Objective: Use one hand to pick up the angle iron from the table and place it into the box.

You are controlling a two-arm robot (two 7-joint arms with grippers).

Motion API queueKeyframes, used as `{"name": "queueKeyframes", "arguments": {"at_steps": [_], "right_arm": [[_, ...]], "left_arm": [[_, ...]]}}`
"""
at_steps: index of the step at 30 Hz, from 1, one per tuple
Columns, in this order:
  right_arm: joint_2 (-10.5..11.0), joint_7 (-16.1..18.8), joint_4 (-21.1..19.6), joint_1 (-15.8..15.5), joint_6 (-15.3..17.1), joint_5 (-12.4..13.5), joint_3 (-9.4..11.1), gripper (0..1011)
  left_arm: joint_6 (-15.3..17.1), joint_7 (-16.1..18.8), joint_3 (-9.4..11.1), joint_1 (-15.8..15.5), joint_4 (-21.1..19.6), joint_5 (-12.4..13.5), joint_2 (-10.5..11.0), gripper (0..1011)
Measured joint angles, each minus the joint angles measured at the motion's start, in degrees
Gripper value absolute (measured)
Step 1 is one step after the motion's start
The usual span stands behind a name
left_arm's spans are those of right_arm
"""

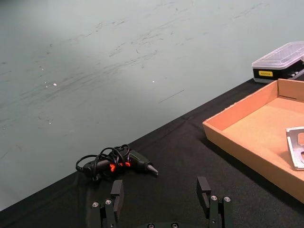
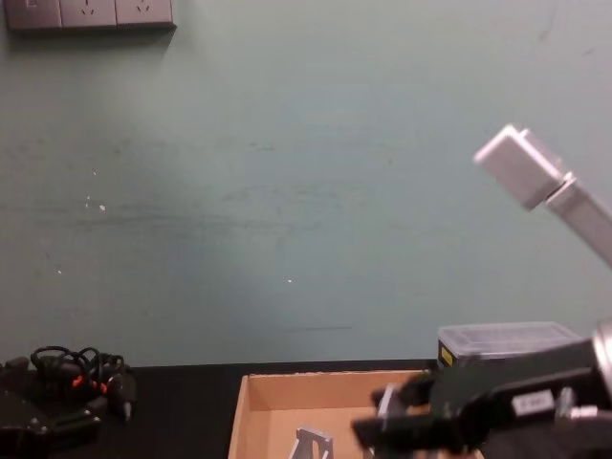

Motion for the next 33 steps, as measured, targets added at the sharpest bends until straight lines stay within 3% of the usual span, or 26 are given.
{"name": "queueKeyframes", "arguments": {"at_steps": [6,10,12,15,16,19,28,33], "right_arm": [[-0.74,-4.18,1.48,-0.37,-1.67,0.79,4.16,482],[-2.63,-5.27,5.57,0.88,-3.09,0.68,5.57,482],[-4.68,-5.71,10.23,2.46,-4.36,0.31,6.25,482],[-7.01,-5.86,15.48,4.44,-5.75,-0.19,6.61,482],[-7.01,-5.86,15.48,4.44,-5.75,-0.19,6.61,482],[-10.03,-5.70,22.35,7.38,-7.41,-1.03,6.71,482],[-16.26,-3.67,36.64,13.82,-10.69,-3.46,6.01,482],[-18.17,-2.93,40.88,15.38,-11.50,-4.51,5.64,482]], "left_arm": [[0.00,0.00,0.00,0.00,0.00,0.00,0.00,1011],[0.00,0.00,0.00,0.00,0.00,0.00,0.00,1011],[0.00,0.00,0.00,0.00,0.00,0.00,0.00,1011],[0.00,0.00,0.00,0.00,0.00,0.00,0.00,1011],[0.00,0.00,0.00,0.00,0.00,0.00,0.00,1011],[0.00,0.00,0.00,0.00,0.00,0.00,0.00,1011],[0.00,0.00,0.00,0.00,0.00,0.00,0.00,1011],[0.00,0.00,0.00,0.00,0.00,0.00,0.00,1011]]}}
